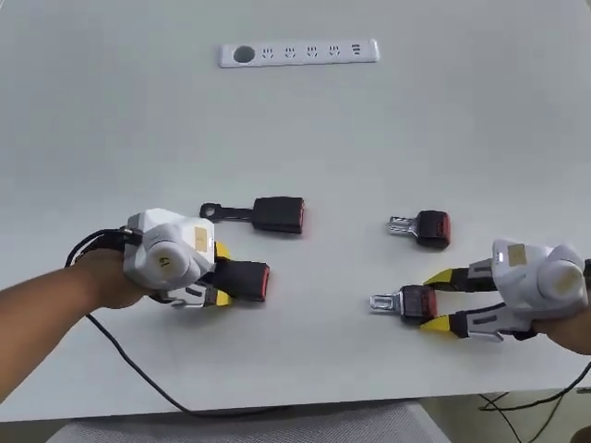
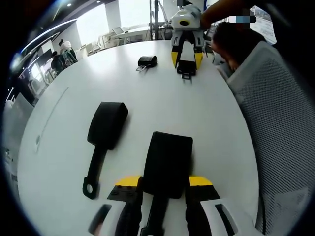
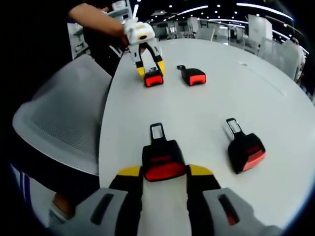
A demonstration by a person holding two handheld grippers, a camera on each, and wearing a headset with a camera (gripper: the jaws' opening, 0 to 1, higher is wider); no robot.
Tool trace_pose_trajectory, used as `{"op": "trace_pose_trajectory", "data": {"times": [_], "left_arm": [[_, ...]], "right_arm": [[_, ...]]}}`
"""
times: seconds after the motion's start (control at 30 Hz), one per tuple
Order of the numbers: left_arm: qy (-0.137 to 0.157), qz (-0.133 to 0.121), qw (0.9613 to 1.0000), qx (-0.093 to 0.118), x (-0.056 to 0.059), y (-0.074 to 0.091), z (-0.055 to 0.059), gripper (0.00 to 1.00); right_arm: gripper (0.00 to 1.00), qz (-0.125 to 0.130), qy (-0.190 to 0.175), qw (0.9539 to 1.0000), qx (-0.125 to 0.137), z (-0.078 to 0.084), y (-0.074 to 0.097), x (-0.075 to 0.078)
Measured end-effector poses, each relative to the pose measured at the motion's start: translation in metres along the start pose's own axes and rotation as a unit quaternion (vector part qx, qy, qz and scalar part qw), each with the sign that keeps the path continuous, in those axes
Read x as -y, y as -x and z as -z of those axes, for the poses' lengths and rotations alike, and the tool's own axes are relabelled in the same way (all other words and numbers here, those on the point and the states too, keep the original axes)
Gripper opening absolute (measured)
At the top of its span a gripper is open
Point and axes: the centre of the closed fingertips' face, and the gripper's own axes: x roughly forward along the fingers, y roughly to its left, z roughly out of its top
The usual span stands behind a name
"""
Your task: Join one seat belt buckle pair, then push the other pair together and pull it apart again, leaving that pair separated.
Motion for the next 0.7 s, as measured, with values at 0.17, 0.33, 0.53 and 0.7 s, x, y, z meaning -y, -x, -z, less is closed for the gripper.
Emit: {"op": "trace_pose_trajectory", "data": {"times": [0.17, 0.33, 0.53, 0.7], "left_arm": [[-0.005, 0.001, 0.9999, -0.015, 0.001, 0.000, 0.001, 0.35], [-0.001, 0.001, 0.9997, -0.024, 0.003, 0.000, 0.003, 0.35], [0.000, 0.002, 0.9996, -0.030, 0.003, 0.001, 0.003, 0.34], [0.004, 0.002, 0.9994, -0.035, 0.003, 0.000, 0.003, 0.34]], "right_arm": [[0.34, 0.007, 0.004, 0.9999, 0.010, -0.006, -0.004, 0.001], [0.33, 0.018, 0.009, 0.9992, 0.034, -0.015, -0.012, 0.002], [0.33, 0.020, 0.010, 0.9987, 0.046, -0.028, -0.025, 0.003], [0.33, 0.020, 0.021, 0.9981, 0.055, -0.044, -0.041, -0.002]]}}
